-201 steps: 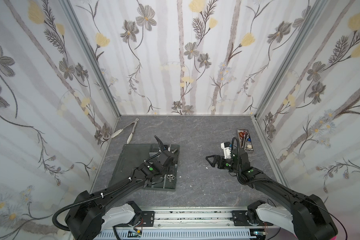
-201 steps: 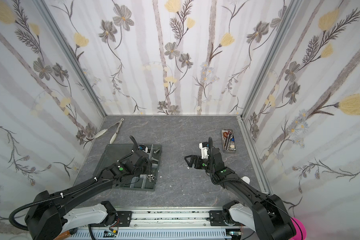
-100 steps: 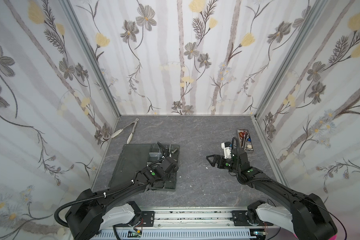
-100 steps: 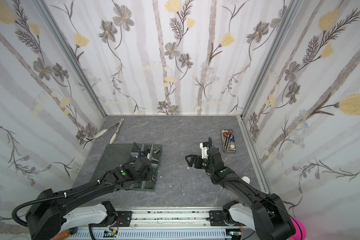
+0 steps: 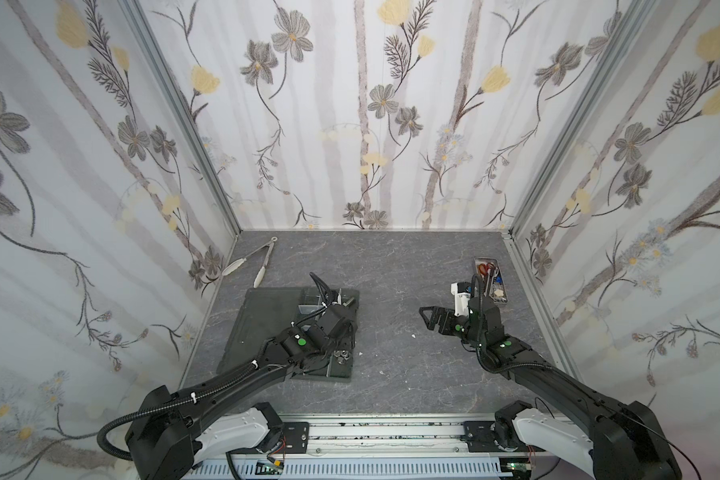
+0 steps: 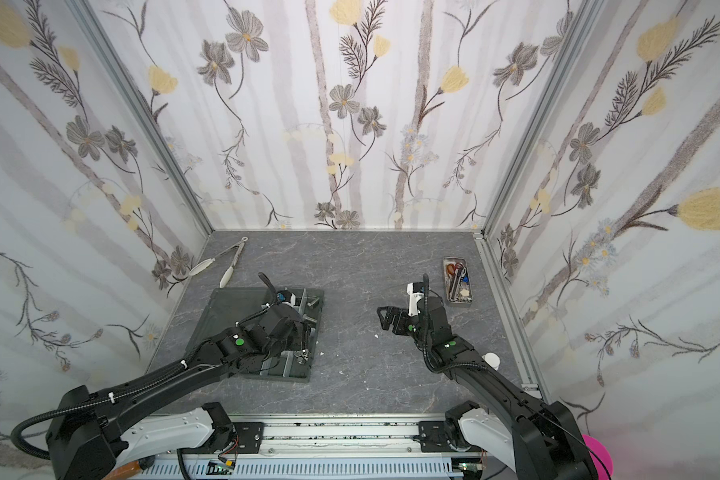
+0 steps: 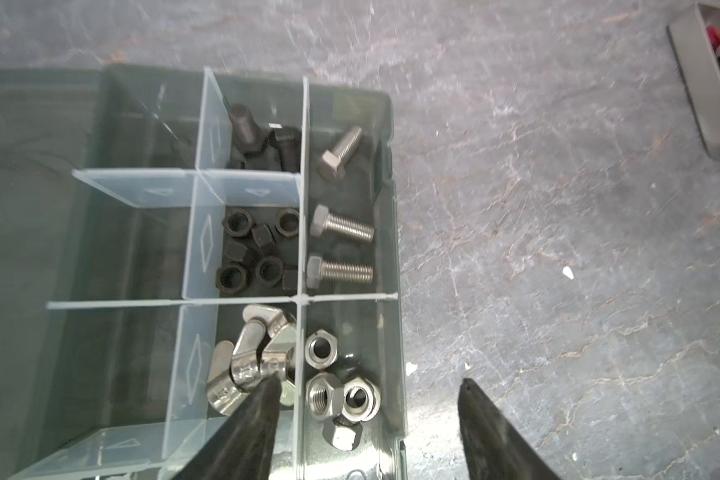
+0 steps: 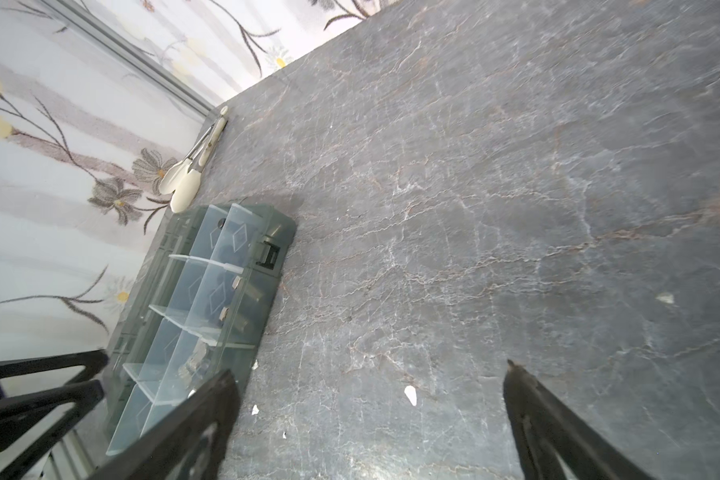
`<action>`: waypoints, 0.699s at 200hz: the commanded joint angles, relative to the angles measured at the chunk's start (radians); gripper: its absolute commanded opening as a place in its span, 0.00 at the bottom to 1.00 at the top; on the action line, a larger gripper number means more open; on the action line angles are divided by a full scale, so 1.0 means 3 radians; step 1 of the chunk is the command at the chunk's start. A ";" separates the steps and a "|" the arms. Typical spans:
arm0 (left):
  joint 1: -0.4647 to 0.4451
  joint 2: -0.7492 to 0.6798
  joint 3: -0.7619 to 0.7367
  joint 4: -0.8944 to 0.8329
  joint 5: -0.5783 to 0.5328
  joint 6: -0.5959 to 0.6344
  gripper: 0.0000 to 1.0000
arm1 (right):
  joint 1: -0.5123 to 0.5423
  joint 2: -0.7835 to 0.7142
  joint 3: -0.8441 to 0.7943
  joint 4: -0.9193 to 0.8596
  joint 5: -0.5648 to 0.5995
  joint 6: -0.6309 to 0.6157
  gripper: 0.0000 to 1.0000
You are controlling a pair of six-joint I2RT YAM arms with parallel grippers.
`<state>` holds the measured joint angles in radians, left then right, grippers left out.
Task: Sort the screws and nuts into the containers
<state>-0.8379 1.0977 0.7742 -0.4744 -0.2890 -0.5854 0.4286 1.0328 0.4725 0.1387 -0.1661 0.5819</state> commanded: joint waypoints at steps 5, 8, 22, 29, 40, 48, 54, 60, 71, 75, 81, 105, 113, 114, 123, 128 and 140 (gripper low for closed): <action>0.0050 -0.0152 0.0094 -0.0154 -0.0428 0.0119 0.77 | -0.0007 -0.0219 -0.0005 -0.0097 0.0569 -0.0106 1.00; 0.0060 -0.0174 0.0103 -0.0159 -0.0460 0.0136 0.78 | -0.0011 -0.0259 -0.0014 -0.0099 0.0622 -0.0126 1.00; 0.0124 -0.0287 0.0098 -0.0121 -0.0609 0.0203 0.85 | -0.0015 -0.0454 -0.0093 -0.0088 0.0921 -0.0197 1.00; 0.0178 -0.0347 0.0068 -0.0082 -0.0687 0.0231 0.88 | -0.0016 -0.0568 -0.0154 -0.0060 0.1065 -0.0249 1.00; 0.0323 -0.0418 0.0030 -0.0016 -0.0741 0.0243 0.91 | -0.0016 -0.0751 -0.0260 0.0010 0.1270 -0.0375 1.00; 0.0427 -0.0468 0.0007 0.0041 -0.0727 0.0258 0.92 | -0.0013 -0.0885 -0.0325 0.0043 0.1420 -0.0454 1.00; 0.0493 -0.0488 -0.0013 0.0084 -0.0699 0.0260 0.93 | -0.0014 -0.0983 -0.0393 0.0082 0.1543 -0.0496 1.00; 0.0563 -0.0505 -0.0026 0.0125 -0.0676 0.0261 0.93 | -0.0017 -0.1091 -0.0467 0.0132 0.1666 -0.0525 1.00; 0.0664 -0.0523 -0.0065 0.0233 -0.0650 0.0297 0.94 | -0.0022 -0.1305 -0.0625 0.0234 0.1886 -0.0561 1.00; 0.0683 -0.0528 -0.0089 0.0288 -0.0650 0.0324 0.94 | -0.0024 -0.1387 -0.0677 0.0291 0.1924 -0.0572 1.00; 0.0711 -0.0535 -0.0124 0.0370 -0.0671 0.0358 0.95 | -0.0025 -0.1510 -0.0777 0.0369 0.1944 -0.0604 1.00; 0.0819 -0.0599 -0.0326 0.0753 -0.0787 0.0536 0.98 | -0.0030 -0.2010 -0.1208 0.0851 0.1932 -0.0728 1.00; 0.0859 -0.0628 -0.0415 0.0902 -0.0862 0.0582 1.00 | -0.0038 -0.2153 -0.1308 0.0931 0.1981 -0.0727 0.99; 0.0862 -0.0630 -0.0421 0.0922 -0.0873 0.0587 1.00 | -0.0040 -0.2169 -0.1316 0.0937 0.1991 -0.0730 0.99; 0.0932 -0.0667 -0.0522 0.1098 -0.0917 0.0643 1.00 | -0.0051 -0.2308 -0.1372 0.0979 0.2039 -0.0778 1.00; 0.0972 -0.0685 -0.0562 0.1193 -0.0910 0.0661 1.00 | -0.0055 -0.2363 -0.1390 0.0979 0.2056 -0.0813 1.00; 0.1102 -0.0727 -0.0636 0.1373 -0.0867 0.0668 1.00 | -0.0071 -0.2440 -0.1396 0.0988 0.2110 -0.0891 0.99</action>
<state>-0.5556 0.8997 0.6205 -0.2470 -0.5114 -0.4236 0.4145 0.3485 0.0677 0.3214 0.3996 0.3759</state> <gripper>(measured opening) 0.998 0.995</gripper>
